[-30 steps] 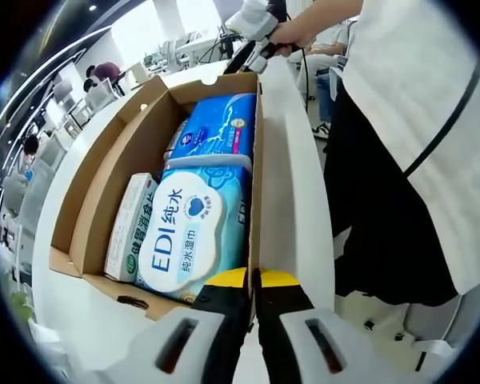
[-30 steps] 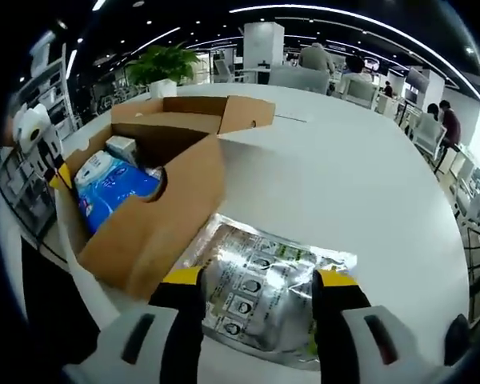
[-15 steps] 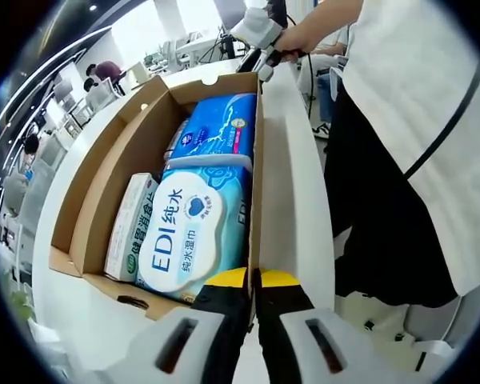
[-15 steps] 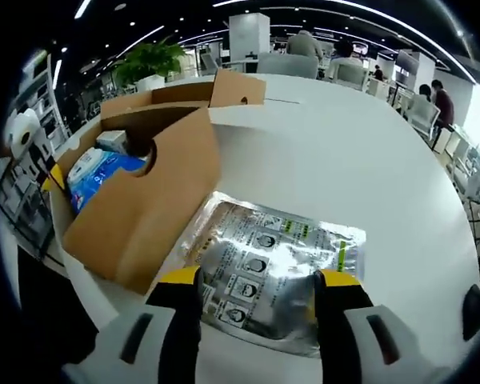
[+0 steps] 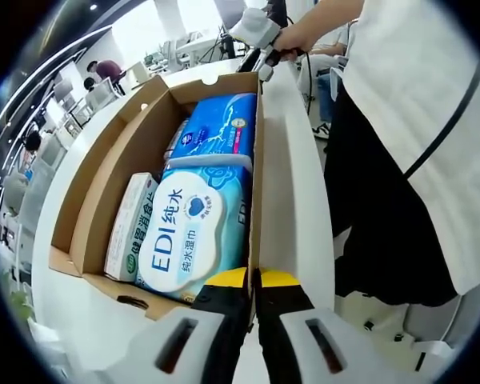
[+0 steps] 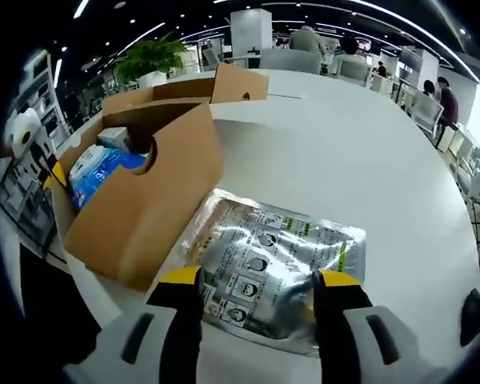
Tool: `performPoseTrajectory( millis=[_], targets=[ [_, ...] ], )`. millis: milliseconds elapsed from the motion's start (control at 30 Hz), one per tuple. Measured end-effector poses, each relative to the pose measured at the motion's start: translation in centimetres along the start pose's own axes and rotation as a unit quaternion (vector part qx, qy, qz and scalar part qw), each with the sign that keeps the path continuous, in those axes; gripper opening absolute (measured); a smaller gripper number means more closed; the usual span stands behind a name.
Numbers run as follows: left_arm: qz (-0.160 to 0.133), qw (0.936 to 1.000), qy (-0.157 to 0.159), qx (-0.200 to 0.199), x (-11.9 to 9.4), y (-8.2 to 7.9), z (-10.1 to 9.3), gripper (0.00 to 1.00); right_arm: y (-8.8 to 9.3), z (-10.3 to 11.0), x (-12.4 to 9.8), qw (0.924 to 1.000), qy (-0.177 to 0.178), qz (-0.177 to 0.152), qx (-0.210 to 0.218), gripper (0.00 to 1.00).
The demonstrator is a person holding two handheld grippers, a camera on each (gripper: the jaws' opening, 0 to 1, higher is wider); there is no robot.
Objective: Operate the shoe box by opening the lid, removing the specified soft item, and placing it in the target area until the item is outside and the box remains undamaged.
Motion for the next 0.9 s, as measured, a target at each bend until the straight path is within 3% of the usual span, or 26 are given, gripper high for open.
performPoseTrajectory(
  millis=[33,67,133,167,233,300,500,567,700,767,900],
  targets=[
    [0.0,1.0,0.0,0.0,0.0,0.0,0.0,0.02,-0.6,-0.5,-0.2,0.9987,0.033,-0.026,-0.03,0.37],
    [0.0,1.0,-0.001,0.0,0.0,0.0,0.0,0.02,-1.2,-0.6,-0.3,0.9964,0.044,-0.063,-0.035,0.34],
    [-0.001,1.0,-0.002,0.001,0.0,0.0,0.0,0.02,-1.5,-0.3,-0.9,0.9958,0.019,-0.077,0.046,0.51],
    [-0.002,1.0,-0.002,0.002,0.0,-0.1,0.0,0.02,-1.7,-0.5,-1.2,0.9939,0.018,-0.087,0.065,0.59],
    [-0.002,1.0,0.0,0.002,-0.1,-0.1,0.0,0.02,-1.9,-1.2,-2.0,0.9908,0.034,-0.104,0.079,0.6],
    [-0.002,1.0,0.0,0.001,-0.1,-0.1,0.0,0.02,-1.3,-1.8,-1.8,0.991,0.041,-0.099,0.08,0.62],
    [-0.003,1.0,0.0,0.002,0.0,0.0,0.0,0.02,-0.1,-0.6,-0.8,0.9949,0.01,-0.061,0.079,0.63],
    [-0.003,1.0,0.0,0.003,0.0,0.1,0.0,0.02,0.0,-0.4,-0.6,0.9954,0.013,-0.066,0.068,0.63],
    [-0.003,1.0,-0.001,0.003,0.0,0.1,0.0,0.02,1.0,0.5,0.3,0.9961,0.003,-0.042,0.077,0.65],
    [-0.003,1.0,-0.001,0.002,0.0,0.2,0.1,0.02,1.4,0.7,0.2,0.9973,0.014,-0.041,0.059,0.65],
    [-0.004,1.0,-0.001,0.003,0.0,0.2,0.1,0.02,1.4,0.8,0.2,0.9967,0.022,-0.045,0.064,0.65]
  ],
)
Point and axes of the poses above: the point that each gripper's makers call its tool centre point, and the gripper's own axes: x roughly forward along the fingers, z roughly to its left, y roughly out of its underside, the point moved 6 cm from there along -x, roughly backward along the fingers, and after that the axes turned 4 degrees about -x, right-handed, at the moved point
